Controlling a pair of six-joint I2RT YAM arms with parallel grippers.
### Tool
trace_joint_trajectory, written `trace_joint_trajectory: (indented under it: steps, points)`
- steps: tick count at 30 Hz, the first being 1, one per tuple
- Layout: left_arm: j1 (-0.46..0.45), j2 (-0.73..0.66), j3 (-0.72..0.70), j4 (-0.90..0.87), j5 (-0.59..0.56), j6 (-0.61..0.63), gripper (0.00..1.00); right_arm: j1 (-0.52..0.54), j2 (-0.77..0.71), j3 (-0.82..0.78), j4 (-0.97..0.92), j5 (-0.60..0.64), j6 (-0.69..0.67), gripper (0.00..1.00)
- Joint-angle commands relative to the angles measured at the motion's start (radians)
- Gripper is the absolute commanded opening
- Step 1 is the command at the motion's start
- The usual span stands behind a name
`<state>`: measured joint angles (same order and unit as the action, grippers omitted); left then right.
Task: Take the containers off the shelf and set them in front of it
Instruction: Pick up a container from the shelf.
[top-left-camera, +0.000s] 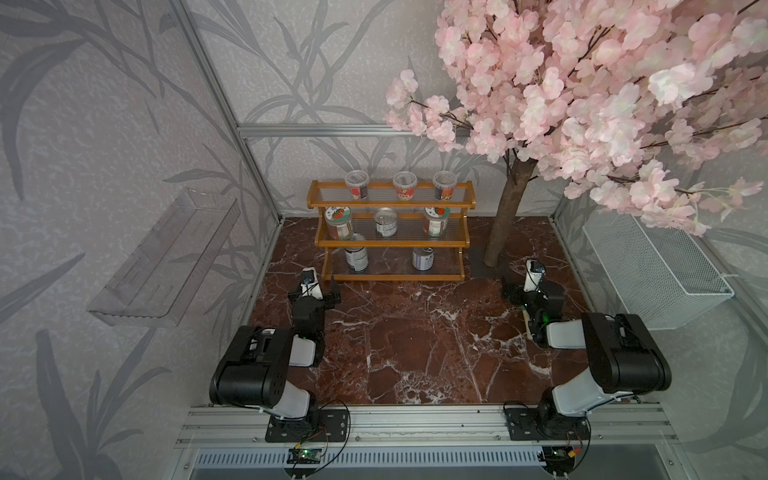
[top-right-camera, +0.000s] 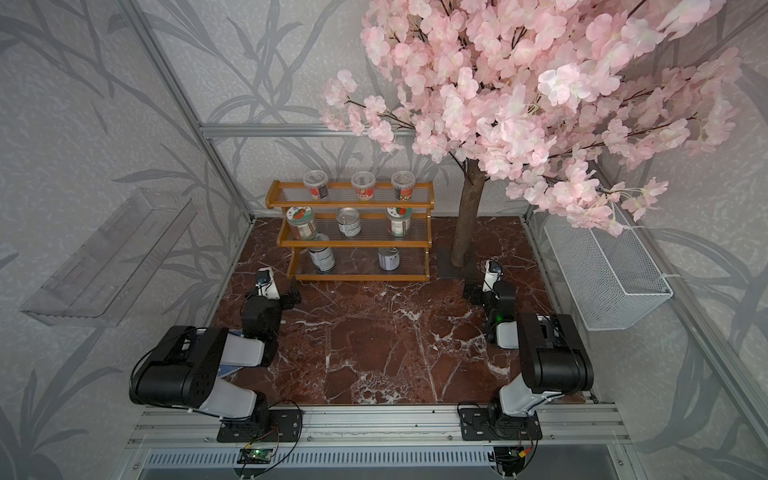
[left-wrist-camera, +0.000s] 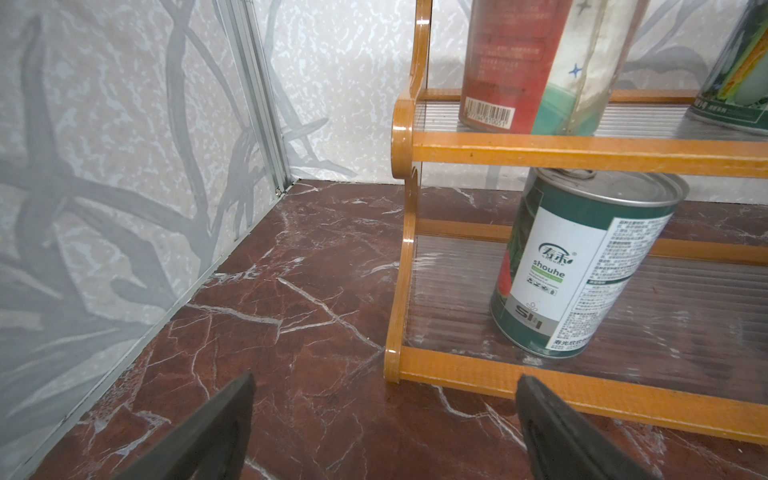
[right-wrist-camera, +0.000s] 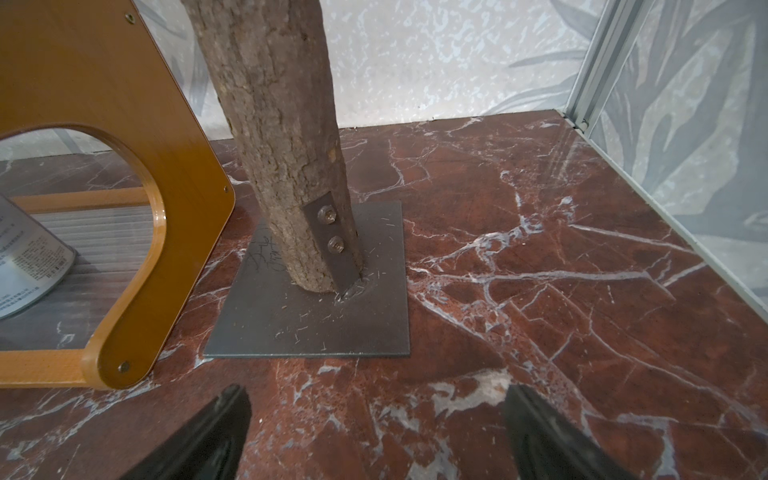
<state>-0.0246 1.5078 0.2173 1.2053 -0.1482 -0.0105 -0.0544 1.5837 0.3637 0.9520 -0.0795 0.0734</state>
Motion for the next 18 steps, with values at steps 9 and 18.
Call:
trace_joint_trajectory:
  steps: [9, 18]
  points:
    - [0.0, -0.305, 0.148, -0.469, 0.087, -0.026, 1.0, 0.02, -0.26, 0.001, -0.171, -0.007, -0.035, 0.99]
    - [-0.005, -0.527, 0.348, -0.874, 0.321, -0.08, 1.0, 0.062, -0.629, 0.203, -0.746, -0.408, 0.024, 0.99]
